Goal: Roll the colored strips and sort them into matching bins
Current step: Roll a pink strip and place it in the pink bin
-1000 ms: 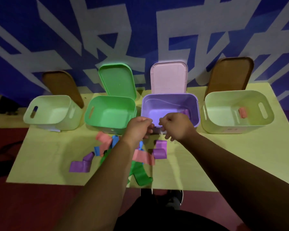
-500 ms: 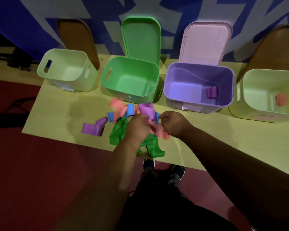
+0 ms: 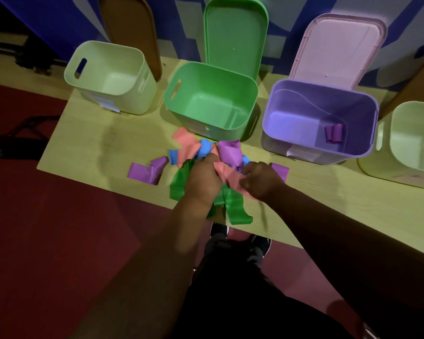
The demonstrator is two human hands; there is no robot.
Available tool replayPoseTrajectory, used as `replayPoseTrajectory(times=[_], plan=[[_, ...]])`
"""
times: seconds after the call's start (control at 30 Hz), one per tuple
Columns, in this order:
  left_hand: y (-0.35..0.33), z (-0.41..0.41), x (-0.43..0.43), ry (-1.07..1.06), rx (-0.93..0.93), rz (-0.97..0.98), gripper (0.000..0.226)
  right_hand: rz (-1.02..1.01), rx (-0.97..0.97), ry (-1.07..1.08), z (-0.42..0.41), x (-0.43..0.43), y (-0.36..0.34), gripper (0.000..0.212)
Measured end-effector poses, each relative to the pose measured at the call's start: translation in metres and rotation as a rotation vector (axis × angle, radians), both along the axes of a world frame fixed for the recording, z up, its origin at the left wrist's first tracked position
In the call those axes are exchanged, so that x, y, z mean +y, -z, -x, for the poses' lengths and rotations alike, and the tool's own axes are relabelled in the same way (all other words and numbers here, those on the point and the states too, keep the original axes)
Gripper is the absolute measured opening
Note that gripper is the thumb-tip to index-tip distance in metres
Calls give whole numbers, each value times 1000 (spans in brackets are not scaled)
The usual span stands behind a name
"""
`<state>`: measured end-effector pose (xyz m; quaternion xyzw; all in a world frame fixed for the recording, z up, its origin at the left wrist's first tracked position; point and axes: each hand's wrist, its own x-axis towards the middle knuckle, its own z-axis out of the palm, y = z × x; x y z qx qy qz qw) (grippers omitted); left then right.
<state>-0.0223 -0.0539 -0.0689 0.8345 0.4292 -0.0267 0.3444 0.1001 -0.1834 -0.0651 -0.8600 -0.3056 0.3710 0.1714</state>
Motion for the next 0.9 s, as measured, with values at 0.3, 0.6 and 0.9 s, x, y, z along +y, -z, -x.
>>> replayPoseTrajectory(times=[0.3, 0.6, 0.9], plan=[[-5, 5, 9, 24, 67, -98, 28, -39, 9, 78, 2, 17, -15, 27], [-32, -1, 10, -106, -192, 98, 23, -239, 17, 83, 7, 25, -21, 21], [-74, -15, 15, -228, -416, 396, 63, -331, 150, 153, -1, 25, -58, 15]])
